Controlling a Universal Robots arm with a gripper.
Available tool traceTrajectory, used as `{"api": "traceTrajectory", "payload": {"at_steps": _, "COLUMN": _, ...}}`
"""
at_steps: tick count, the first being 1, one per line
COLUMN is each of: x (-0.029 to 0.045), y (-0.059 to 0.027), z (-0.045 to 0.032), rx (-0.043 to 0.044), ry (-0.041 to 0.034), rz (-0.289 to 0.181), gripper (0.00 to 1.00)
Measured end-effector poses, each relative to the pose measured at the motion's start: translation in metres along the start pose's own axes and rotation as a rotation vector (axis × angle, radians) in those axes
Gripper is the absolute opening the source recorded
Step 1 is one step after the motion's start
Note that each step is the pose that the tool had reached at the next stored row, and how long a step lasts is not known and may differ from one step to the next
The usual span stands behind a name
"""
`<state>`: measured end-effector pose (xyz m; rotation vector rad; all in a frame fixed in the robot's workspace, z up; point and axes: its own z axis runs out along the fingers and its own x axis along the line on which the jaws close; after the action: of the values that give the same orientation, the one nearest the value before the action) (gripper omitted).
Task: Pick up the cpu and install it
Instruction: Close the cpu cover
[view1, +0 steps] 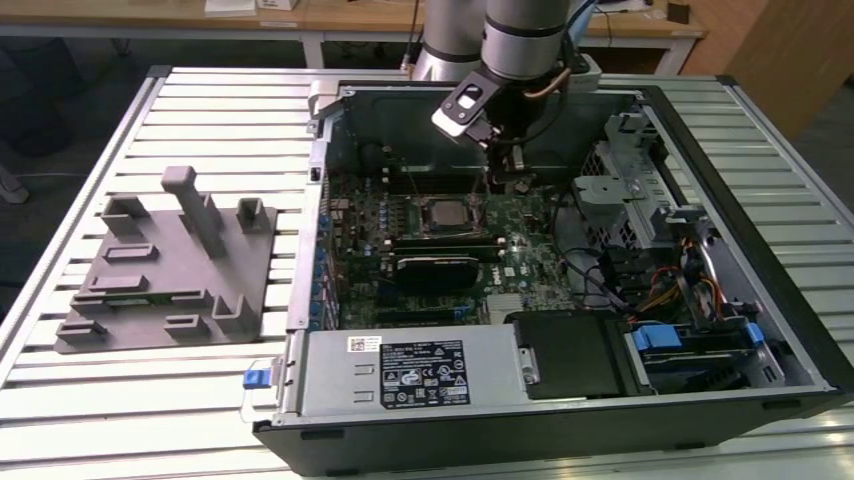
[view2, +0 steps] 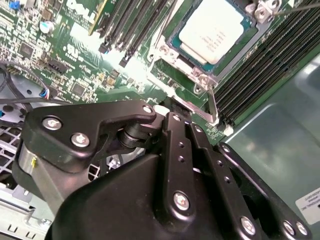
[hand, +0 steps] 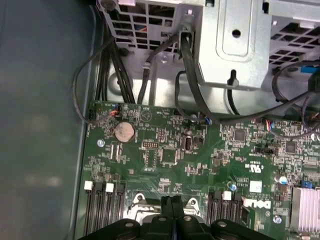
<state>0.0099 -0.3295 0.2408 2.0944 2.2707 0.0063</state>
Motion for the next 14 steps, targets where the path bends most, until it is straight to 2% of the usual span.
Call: {"api": "traceTrajectory", "payload": {"at_steps": 14, "x": -0.001, "y": -0.0205, "z": -0.0005, "rx": -0.0001, "ry": 0.0002, "rz": 0.0, "gripper": 0.11}}
